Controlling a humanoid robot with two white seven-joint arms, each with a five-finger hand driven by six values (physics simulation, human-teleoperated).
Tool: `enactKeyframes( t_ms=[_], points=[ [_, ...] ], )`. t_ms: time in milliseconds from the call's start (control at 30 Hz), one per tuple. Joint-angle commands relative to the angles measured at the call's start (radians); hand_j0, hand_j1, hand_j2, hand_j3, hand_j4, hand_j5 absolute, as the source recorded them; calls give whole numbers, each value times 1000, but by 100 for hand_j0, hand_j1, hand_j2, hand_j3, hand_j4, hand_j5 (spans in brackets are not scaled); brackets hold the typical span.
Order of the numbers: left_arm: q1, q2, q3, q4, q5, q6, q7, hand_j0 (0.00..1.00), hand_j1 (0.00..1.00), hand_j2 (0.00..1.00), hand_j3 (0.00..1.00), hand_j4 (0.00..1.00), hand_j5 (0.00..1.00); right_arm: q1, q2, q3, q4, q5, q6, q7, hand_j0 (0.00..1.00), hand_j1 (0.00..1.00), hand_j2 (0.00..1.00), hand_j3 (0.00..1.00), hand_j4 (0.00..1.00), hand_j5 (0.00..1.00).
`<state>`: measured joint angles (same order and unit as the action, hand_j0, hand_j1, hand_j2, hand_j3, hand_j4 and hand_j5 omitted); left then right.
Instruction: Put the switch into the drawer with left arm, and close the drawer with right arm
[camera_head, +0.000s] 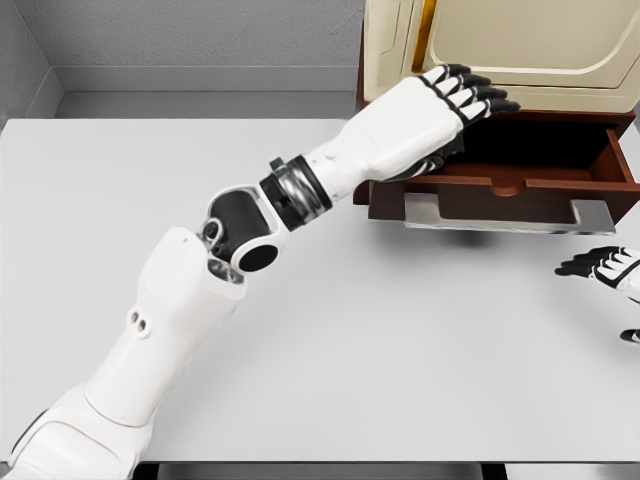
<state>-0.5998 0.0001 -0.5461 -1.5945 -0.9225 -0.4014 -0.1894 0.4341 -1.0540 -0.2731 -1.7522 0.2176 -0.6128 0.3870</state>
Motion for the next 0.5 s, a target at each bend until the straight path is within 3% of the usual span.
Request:
enactKeyframes(
  t_ms=[0,33,67,133,233,267,300,367,467],
  points=[
    [0,0,3,-88,10,-172,1,100,100,100,100,100,100,0,-1,0,0,-9,2,0,88,88,88,88,88,88],
    [5,1,9,-136,40,-210,1,100,100,100,100,100,100,0,-1,0,0,-9,2,0,84,84,84,84,84,84],
    [11,87,17,-179,91,-210,2,100,100,100,100,100,100,0,-3,0,0,-10,2,0,78,78,78,78,78,78],
    [17,270,152,-206,195,-210,2,100,100,100,100,100,100,0,-4,0,0,-10,2,-2,70,70,70,70,70,70],
    [184,429,569,-193,252,-210,4,100,100,100,100,100,100,0,5,-3,0,-33,2,-3,65,65,65,65,65,65],
    [276,482,732,-165,258,-210,4,100,100,100,100,100,100,-2,6,-5,-1,-34,2,-37,64,64,64,64,64,64],
    [357,497,822,-117,269,-210,4,100,100,100,100,100,100,-2,6,-5,-1,-34,2,-42,63,63,63,63,63,63],
    [474,561,847,-69,255,-210,1,100,100,100,100,100,100,-12,8,-5,-3,-56,2,-42,64,64,64,64,64,64],
    [488,552,841,139,258,-210,-47,100,100,100,100,100,100,-20,8,-3,-1,-55,2,-40,65,65,65,65,65,65]
  ],
)
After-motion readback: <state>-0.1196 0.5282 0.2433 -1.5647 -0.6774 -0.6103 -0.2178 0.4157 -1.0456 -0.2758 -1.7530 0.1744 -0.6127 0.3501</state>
